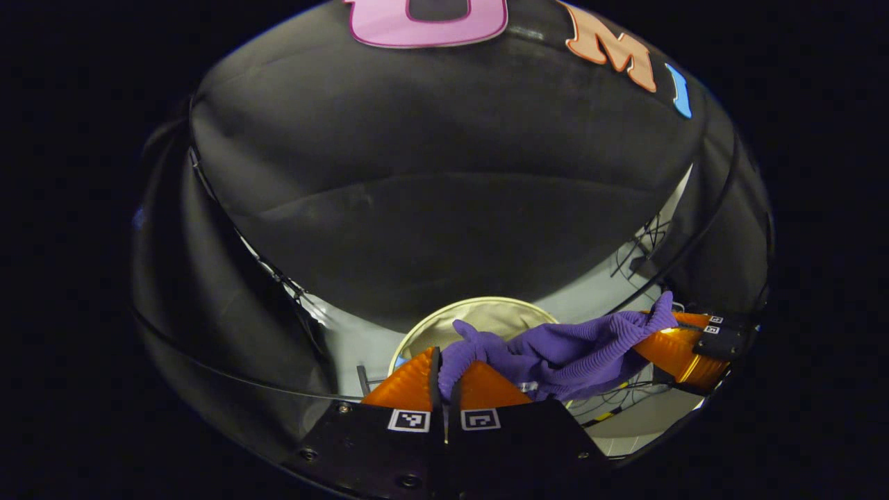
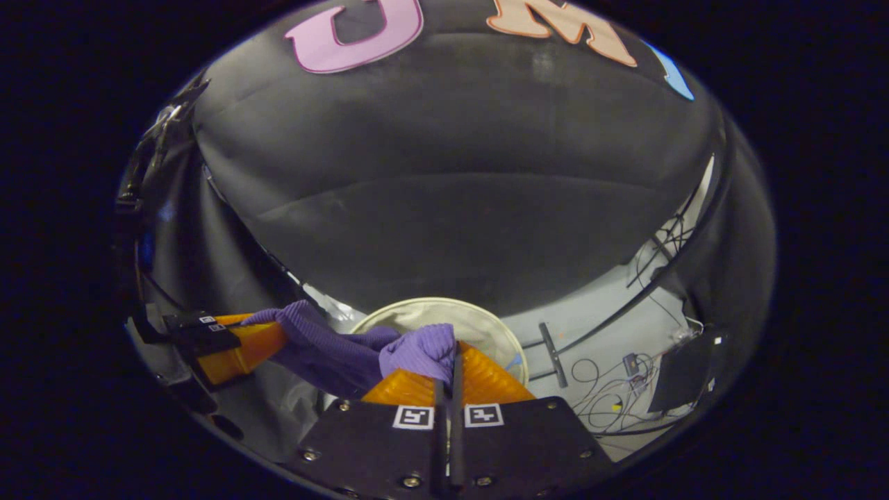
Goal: Grasp the clothes on the hanger with both hands and then place them into the laundry hamper below.
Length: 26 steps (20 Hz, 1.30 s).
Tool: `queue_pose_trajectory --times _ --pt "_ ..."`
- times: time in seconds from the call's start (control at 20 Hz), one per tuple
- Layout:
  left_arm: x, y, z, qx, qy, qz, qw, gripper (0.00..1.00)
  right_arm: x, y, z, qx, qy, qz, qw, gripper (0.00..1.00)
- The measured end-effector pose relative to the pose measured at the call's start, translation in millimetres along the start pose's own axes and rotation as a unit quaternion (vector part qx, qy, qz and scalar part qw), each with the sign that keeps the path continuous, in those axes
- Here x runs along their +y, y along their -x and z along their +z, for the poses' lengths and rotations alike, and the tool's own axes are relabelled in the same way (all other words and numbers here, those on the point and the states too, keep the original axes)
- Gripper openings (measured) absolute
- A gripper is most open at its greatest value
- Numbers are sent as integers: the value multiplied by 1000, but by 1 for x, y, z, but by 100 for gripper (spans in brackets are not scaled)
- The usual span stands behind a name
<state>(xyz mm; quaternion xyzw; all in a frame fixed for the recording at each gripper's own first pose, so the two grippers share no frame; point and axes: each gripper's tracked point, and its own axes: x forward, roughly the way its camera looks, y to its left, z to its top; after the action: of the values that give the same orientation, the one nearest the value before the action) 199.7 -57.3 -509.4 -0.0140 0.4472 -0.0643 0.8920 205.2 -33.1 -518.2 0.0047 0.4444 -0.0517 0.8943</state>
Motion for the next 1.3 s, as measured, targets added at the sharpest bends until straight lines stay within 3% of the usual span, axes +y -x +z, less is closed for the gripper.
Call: queue_pose_trajectory --times 0.25,0.3,0.35,0.5,0.55,0.6,0.65,0.7,0.75,1.05,1.3 --pt "-5 -33 -34 61 27 -14 998 2 -3 -23 -18 19 -23 -12 999 7" --pt "-9 -34 -47 87 47 -24 995 10 -2 -26 -17 12 -27 -21 999 10" --pt "-10 -36 -55 101 61 -25 993 7 -7 -28 -14 5 -24 -35 999 26" --pt "6 -28 -41 84 44 -15 995 74 -12 -12 -11 -7 -28 -59 998 60" --pt "13 -30 -41 80 34 -15 996 96 -17 -4 -11 -12 -32 -71 997 63" --pt "18 -28 -40 78 26 -16 997 96 -18 3 -13 -13 -36 -79 996 78" --pt "21 -26 -43 78 21 -20 997 96 -19 12 -15 -14 -37 -90 995 80" --pt "23 -24 -44 76 15 -21 997 98 -16 19 -16 -16 -38 -98 994 96" --pt "24 -18 -46 75 11 -20 997 98 -16 25 -19 -18 -38 -106 994 100" --pt "24 1 -72 87 7 -38 995 98 -8 68 -28 -24 -54 -121 991 100" --pt "27 34 -67 63 19 -34 997 99 -2 99 -32 -38 -38 -106 993 96"
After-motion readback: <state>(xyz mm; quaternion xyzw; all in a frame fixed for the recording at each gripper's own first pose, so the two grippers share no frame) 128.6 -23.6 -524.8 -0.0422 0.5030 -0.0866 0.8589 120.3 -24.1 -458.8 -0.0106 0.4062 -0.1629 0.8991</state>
